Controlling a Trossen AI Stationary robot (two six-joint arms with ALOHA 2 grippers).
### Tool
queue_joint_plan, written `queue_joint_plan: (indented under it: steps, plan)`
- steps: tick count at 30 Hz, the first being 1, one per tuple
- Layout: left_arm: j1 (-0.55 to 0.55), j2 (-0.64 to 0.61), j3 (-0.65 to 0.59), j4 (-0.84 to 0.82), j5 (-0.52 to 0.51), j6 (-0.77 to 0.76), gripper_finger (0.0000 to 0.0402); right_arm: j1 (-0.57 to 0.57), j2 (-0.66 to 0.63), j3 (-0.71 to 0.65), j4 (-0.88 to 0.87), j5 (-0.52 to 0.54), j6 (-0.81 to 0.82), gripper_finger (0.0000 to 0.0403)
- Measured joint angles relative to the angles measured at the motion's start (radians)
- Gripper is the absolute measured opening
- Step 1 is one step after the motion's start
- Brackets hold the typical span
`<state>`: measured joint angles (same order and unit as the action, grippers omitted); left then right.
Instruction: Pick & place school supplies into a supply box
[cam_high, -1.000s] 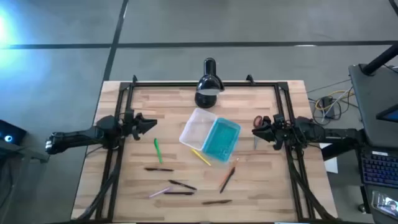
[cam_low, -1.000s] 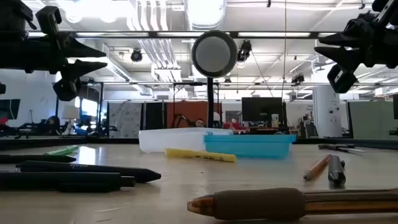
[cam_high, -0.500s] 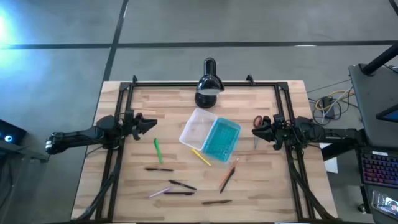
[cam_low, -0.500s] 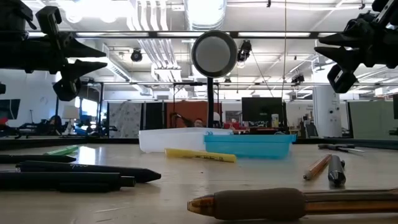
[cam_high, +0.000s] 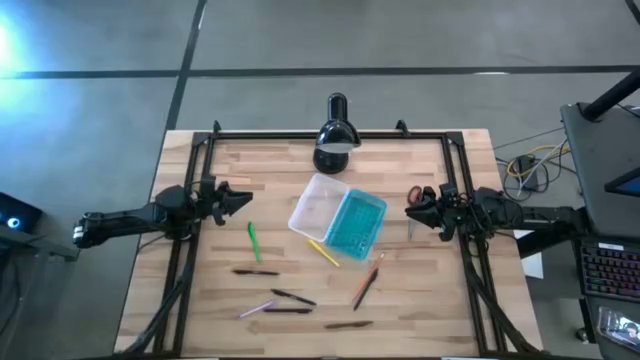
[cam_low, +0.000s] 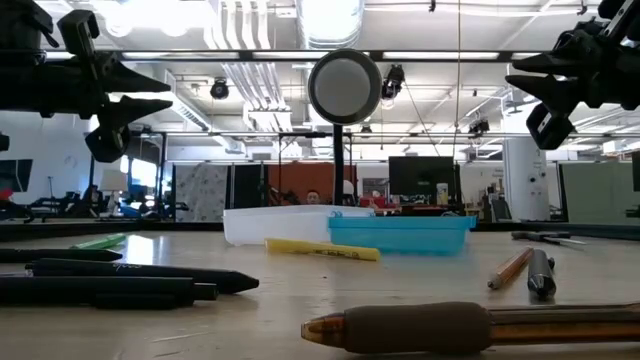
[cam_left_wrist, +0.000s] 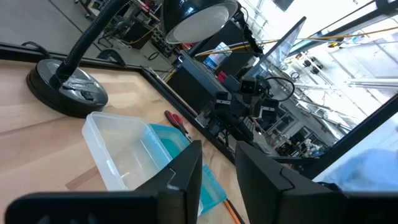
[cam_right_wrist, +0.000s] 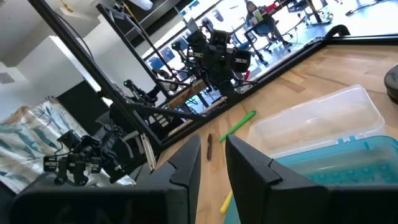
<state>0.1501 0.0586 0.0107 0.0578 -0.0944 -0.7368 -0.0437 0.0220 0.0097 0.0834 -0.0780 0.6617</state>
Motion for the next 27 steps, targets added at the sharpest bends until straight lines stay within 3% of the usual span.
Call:
queue_joint_plan:
  steps: [19, 25, 27]
  plan:
    - [0.000, 0.000, 0.000, 0.000, 0.000, 0.000, 0.0080, 0.000, 0.000, 0.000, 0.003, 0.010, 0.000, 0.0068]
    - [0.000, 0.000, 0.000, 0.000, 0.000, 0.000, 0.0080, -0.001, 0.005, 0.000, 0.067, 0.339, 0.093, 0.0068]
    - [0.000, 0.000, 0.000, 0.000, 0.000, 0.000, 0.0080, -0.001, 0.010, 0.000, 0.063, 0.364, 0.149, 0.0068]
